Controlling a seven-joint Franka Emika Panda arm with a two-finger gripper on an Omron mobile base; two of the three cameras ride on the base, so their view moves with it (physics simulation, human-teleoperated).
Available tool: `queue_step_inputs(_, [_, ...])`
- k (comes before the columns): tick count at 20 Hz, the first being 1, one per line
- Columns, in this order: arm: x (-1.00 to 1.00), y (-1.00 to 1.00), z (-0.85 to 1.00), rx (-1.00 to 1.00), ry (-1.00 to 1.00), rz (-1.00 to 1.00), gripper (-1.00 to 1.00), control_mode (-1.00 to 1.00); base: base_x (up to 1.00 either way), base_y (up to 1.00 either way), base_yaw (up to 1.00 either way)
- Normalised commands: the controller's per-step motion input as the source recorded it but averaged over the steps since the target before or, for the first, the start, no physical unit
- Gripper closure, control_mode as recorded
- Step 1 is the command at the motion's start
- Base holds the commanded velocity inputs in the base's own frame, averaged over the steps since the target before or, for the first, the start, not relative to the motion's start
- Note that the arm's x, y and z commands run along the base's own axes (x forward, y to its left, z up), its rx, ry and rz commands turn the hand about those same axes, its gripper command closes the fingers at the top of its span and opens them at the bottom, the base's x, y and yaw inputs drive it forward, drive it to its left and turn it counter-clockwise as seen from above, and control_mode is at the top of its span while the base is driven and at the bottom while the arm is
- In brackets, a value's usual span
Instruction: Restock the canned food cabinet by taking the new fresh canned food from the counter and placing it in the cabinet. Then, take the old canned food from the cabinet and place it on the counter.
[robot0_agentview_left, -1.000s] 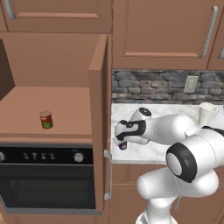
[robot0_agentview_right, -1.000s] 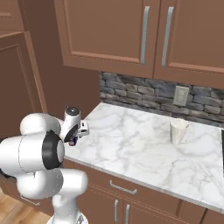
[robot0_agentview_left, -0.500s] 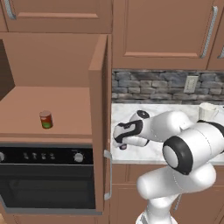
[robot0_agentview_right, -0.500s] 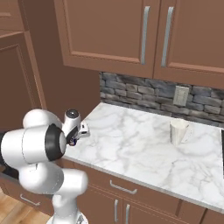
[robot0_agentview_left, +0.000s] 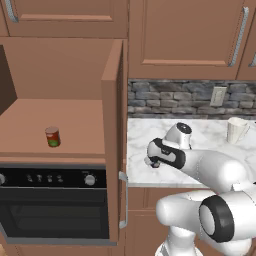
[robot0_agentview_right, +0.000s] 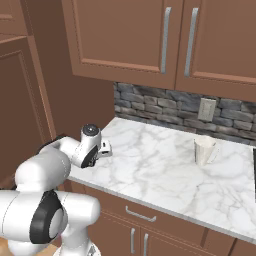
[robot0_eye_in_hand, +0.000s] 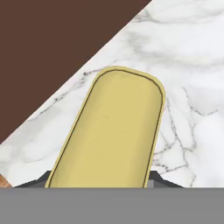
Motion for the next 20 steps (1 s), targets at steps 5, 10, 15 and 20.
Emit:
queue_step_inputs(5, [-0.69,-0.57,0.91,-0.05,0.0,-0.16,1.0,-1.0,0.0,0.0,0.0])
queue_step_inputs(10, [-0.77,-0.05,0.98,-0.14,0.0,-0.26,1.0,-1.0,0.0,0.0,0.0])
queue_step_inputs(15, [-0.92,-0.1,0.83,-0.12,0.0,-0.32,1.0,-1.0,0.0,0.0,0.0])
queue_step_inputs(20, [-0.8,-0.43,0.76,-0.04,0.0,-0.21,1.0,-1.0,0.0,0.0,0.0])
